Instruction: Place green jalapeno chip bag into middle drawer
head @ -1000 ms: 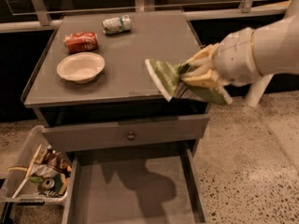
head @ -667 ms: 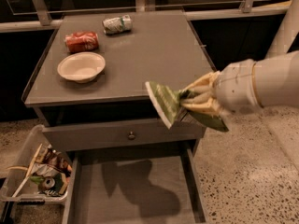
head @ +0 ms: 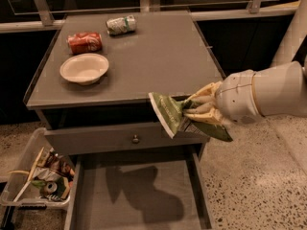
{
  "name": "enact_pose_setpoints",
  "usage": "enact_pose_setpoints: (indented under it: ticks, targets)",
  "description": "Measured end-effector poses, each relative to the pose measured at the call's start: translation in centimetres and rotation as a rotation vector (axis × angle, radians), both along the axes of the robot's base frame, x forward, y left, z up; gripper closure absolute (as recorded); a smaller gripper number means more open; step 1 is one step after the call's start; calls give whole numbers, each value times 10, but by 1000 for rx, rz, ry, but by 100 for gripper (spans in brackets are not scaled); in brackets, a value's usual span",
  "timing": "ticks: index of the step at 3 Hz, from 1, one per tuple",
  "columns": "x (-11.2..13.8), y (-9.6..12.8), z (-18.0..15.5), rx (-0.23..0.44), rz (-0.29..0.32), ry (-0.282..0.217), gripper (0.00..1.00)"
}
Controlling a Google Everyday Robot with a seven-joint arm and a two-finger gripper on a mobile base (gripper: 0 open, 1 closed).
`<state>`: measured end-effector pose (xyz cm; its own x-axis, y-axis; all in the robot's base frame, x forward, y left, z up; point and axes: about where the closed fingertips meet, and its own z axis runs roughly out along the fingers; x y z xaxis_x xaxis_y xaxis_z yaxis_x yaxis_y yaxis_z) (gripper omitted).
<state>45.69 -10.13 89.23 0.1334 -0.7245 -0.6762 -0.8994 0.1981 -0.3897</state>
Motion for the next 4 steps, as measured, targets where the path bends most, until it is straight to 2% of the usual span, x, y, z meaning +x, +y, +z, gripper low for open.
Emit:
enact_pose_setpoints:
  ticks: [1, 2, 4]
  targets:
    - [8, 11, -54, 22, -7, 80, 100]
    - [18, 18, -118, 61, -26, 128, 100]
    - [36, 19, -212, 106, -62, 142, 100]
